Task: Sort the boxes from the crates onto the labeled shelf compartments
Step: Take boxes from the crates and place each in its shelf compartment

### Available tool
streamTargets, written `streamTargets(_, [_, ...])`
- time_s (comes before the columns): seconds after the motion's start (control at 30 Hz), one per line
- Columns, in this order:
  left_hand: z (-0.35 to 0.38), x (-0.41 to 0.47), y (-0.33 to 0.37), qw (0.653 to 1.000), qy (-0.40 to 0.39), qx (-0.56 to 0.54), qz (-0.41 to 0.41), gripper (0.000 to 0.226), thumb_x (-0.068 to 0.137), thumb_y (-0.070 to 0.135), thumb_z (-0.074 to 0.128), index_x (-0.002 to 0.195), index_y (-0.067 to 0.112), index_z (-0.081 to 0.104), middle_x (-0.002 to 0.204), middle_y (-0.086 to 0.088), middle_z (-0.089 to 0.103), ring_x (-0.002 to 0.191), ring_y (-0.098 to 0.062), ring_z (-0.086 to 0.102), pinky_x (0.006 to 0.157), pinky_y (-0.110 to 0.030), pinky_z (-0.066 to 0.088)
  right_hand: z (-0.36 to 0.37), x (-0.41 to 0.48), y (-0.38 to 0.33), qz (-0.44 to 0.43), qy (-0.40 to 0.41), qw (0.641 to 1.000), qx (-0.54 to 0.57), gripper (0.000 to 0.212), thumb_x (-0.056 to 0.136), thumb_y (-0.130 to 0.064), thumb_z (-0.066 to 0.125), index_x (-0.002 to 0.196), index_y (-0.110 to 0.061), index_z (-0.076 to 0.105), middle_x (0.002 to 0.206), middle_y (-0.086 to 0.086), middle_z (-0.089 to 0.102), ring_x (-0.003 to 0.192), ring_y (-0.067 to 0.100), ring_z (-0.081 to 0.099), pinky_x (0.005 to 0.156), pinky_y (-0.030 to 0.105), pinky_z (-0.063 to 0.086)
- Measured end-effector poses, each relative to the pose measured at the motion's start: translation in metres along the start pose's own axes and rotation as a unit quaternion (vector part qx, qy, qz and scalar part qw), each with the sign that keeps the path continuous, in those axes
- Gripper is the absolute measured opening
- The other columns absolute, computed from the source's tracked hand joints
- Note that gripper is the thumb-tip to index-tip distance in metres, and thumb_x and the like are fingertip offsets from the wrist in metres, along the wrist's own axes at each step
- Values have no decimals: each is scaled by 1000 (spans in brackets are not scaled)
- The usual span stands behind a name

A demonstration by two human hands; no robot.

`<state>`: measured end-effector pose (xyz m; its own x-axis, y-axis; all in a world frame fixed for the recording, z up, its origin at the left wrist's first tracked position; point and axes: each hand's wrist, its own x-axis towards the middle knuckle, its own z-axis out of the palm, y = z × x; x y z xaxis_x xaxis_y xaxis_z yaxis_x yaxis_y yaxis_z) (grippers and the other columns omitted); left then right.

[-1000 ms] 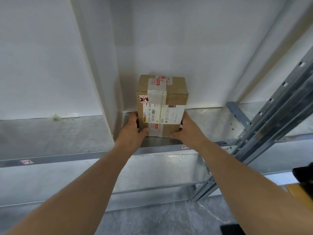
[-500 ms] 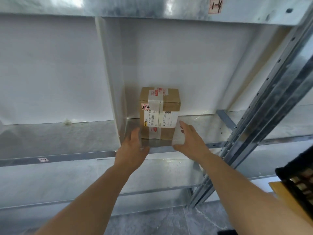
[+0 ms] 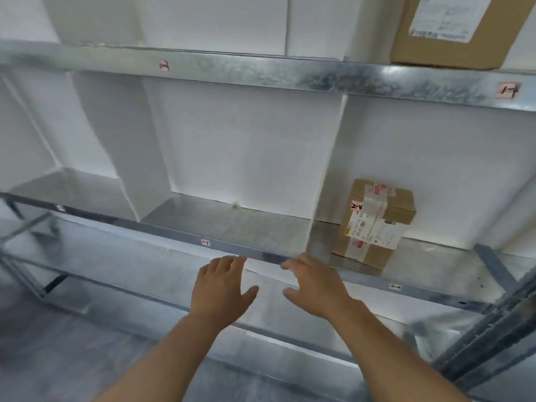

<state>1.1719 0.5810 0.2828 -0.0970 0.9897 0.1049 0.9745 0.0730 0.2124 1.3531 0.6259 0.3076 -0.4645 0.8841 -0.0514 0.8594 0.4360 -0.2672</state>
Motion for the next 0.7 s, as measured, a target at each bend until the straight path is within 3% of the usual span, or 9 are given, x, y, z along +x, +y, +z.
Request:
streamTargets(0.17, [-29,-15,-73,996,47,12,-75,68,89,59,48,145,24,32,149,2,39,137,-21,36,112,-36,28,0,46,-68,-82,-7,996,-37,50,90,-40,55,138,-30,42,135,-3,43,121,19,47,91,32,42])
streamTargets(0.33, [-60,-38,-147,987,72,32,-142,69,90,60,44,147,26,27,151,4,35,139,-20,32,113,-36,25,5,80,-151,-150,-13,987,-55,55,91,-41,55,142,-31,37,138,-4,41,124,18,47,92,30,42])
streamTargets(0.7, [-114,-122,-329,956,91,27,-279,69,90,57,48,145,21,29,144,-1,40,129,-22,40,102,-35,36,44,128,-363,-286,-36,955,-68,54,92,-40,54,142,-30,38,143,-4,42,125,19,47,95,33,43])
